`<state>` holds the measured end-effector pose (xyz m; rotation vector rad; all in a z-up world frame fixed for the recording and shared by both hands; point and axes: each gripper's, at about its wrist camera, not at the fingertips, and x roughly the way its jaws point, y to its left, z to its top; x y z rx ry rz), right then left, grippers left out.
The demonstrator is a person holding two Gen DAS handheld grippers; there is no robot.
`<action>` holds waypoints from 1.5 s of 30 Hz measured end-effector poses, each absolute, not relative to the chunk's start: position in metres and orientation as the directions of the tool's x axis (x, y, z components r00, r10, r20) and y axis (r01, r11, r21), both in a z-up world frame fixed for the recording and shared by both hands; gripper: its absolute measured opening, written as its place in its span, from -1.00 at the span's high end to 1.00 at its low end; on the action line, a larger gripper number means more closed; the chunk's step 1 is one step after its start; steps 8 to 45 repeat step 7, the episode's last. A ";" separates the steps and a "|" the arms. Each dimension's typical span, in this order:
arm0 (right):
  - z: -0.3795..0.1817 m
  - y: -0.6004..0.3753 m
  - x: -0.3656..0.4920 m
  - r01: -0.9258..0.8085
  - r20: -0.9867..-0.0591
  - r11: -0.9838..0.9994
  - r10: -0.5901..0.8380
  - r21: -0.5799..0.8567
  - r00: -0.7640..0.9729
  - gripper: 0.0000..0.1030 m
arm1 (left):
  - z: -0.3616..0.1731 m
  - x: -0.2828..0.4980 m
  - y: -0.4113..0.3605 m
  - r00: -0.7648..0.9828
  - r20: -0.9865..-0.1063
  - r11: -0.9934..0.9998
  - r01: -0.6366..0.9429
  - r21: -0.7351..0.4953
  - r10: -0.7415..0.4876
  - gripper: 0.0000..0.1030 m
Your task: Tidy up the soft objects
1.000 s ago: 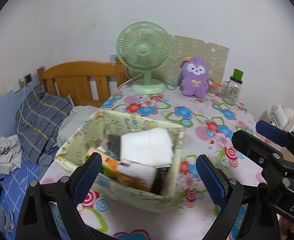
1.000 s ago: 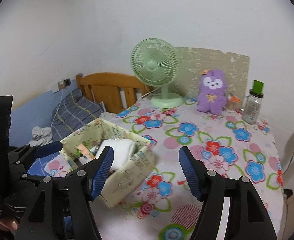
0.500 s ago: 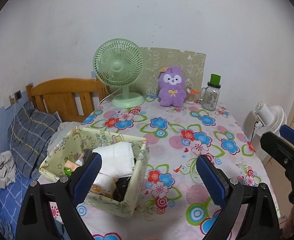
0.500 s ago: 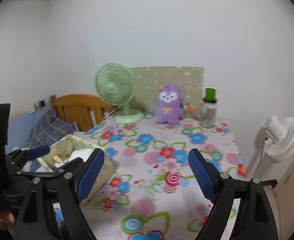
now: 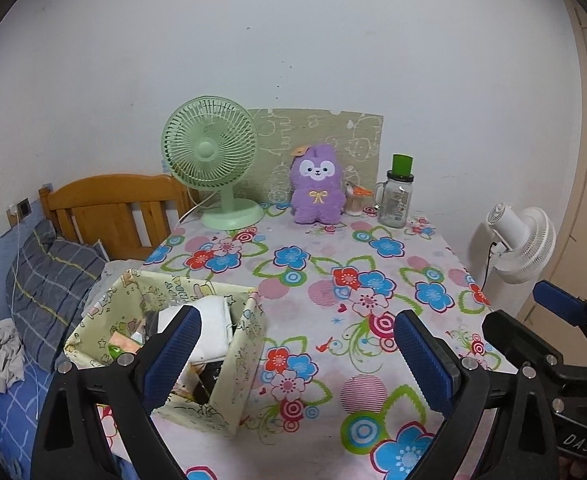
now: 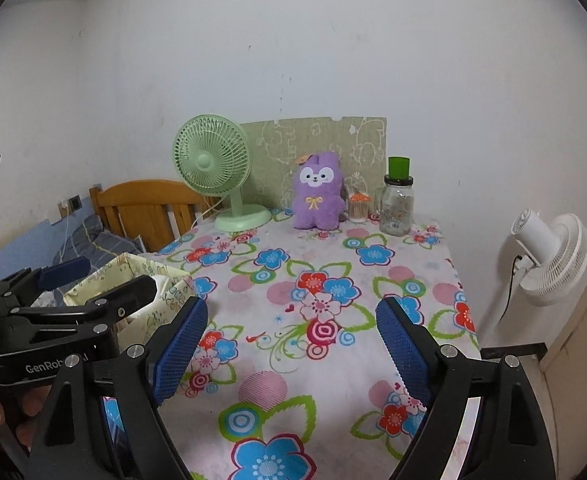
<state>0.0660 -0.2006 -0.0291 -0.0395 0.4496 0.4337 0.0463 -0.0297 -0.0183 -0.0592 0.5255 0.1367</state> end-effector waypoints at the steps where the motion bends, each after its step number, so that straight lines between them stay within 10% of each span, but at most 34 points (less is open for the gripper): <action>1: -0.029 -0.201 0.065 -0.414 -0.430 0.908 0.397 0.059 0.811 -0.72 | -0.018 0.046 -0.031 0.856 -0.504 0.990 -0.142 -0.022 0.112 -0.91; 45: -0.029 -0.202 0.064 -0.412 -0.434 0.909 0.396 0.061 0.809 -0.72 | -0.018 0.046 -0.033 0.857 -0.505 0.991 -0.132 -0.024 0.102 -0.92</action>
